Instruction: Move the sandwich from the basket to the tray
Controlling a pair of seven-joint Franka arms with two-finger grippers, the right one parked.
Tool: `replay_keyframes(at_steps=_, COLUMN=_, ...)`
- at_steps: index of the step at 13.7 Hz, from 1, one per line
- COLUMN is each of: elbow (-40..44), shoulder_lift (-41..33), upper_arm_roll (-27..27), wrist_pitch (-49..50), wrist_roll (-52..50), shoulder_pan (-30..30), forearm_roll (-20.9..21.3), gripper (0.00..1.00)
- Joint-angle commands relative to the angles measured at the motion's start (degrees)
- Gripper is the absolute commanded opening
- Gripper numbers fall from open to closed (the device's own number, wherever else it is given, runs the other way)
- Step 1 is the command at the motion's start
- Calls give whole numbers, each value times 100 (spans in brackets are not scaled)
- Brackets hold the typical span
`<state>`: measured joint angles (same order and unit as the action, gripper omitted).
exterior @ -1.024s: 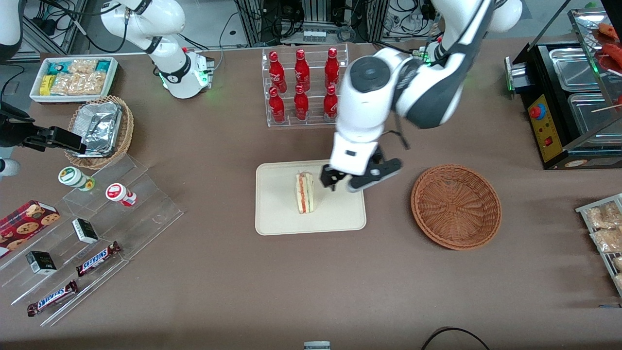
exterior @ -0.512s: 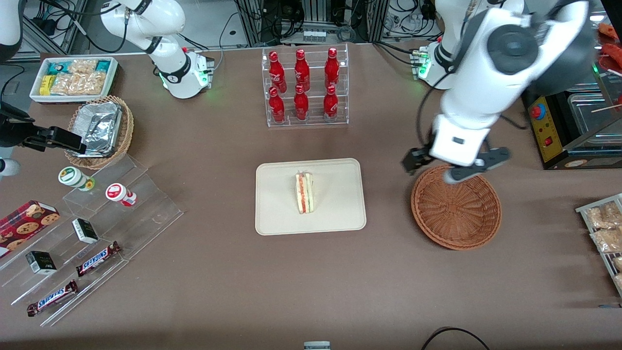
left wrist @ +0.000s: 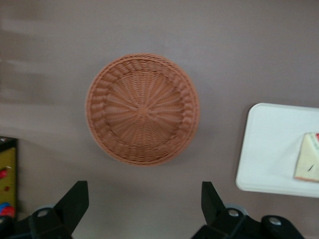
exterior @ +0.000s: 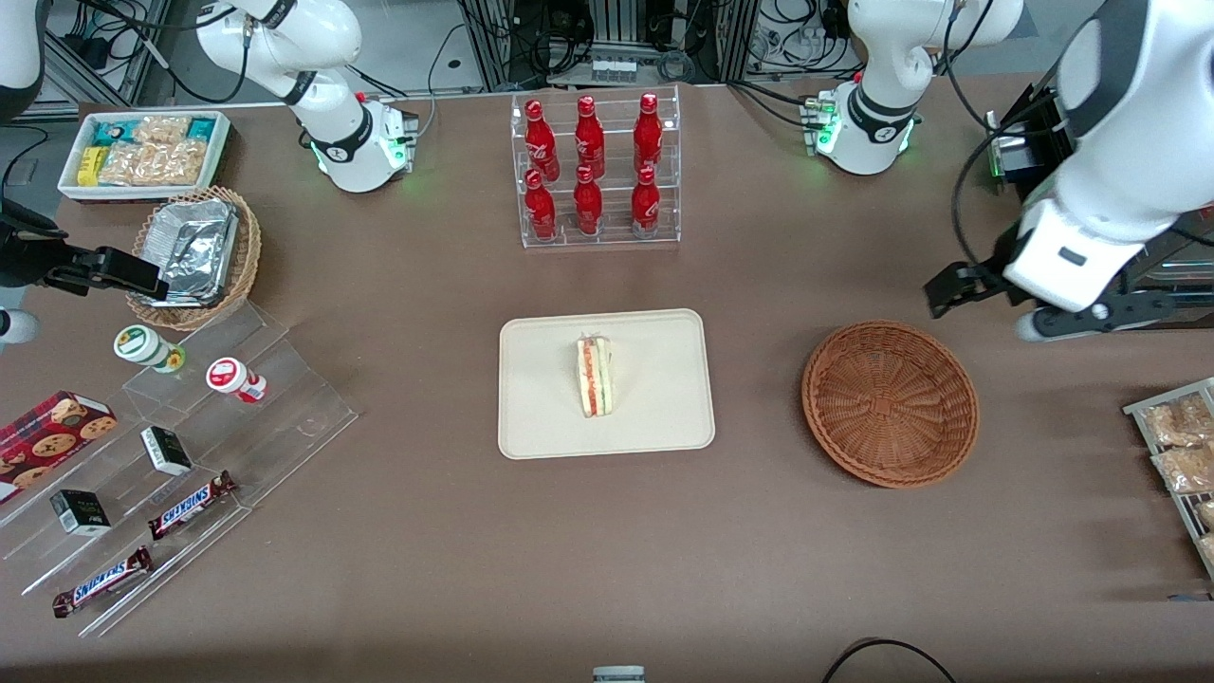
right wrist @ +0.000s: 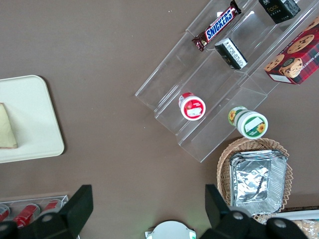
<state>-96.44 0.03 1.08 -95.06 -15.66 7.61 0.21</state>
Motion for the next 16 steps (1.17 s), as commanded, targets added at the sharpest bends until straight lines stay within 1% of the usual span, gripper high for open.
replay_keyframes(at_steps=1, elbow=-559, shoulder_lift=-582, upper_arm_roll=33, wrist_pitch=40, wrist_roll=510, shoulder_pan=-224, forearm_roll=-12, gripper=100)
replay_keyframes(at_steps=3, elbow=-631, shoulder_lift=-680, upper_arm_roll=-46, wrist_pitch=58, wrist_roll=922, shoulder_pan=-347, forearm_roll=-12, gripper=100)
replay_keyframes(at_steps=5, elbow=-517, shoulder_lift=-636, upper_arm_roll=-73, wrist_pitch=40, wrist_roll=1065, shoulder_pan=-444, forearm_roll=-38, gripper=100)
replay_keyframes(at_steps=8, elbow=158, shoulder_lift=-250, upper_arm_roll=-64, wrist_pitch=101, wrist_roll=1126, shoulder_pan=-471, forearm_roll=-73, gripper=100)
replay_keyframes(at_steps=9, elbow=439, shoulder_lift=-110, upper_arm_roll=-64, wrist_pitch=276, wrist_roll=1213, shoulder_pan=-471, forearm_roll=-100, gripper=100)
replay_keyframes(at_steps=12, elbow=827, shoulder_lift=93, upper_arm_roll=-55, wrist_pitch=471, wrist_roll=1469, shoulder_pan=-488, forearm_roll=-82, gripper=100)
replay_keyframes(at_steps=14, elbow=846, shoulder_lift=94, upper_arm_roll=-47, wrist_pitch=480, wrist_roll=1469, shoulder_pan=-488, forearm_roll=-39, gripper=100)
replay_keyframes(at_steps=16, elbow=819, shoulder_lift=41, upper_arm_roll=-47, wrist_pitch=733, wrist_roll=1495, shoulder_pan=-488, forearm_roll=-12, gripper=100)
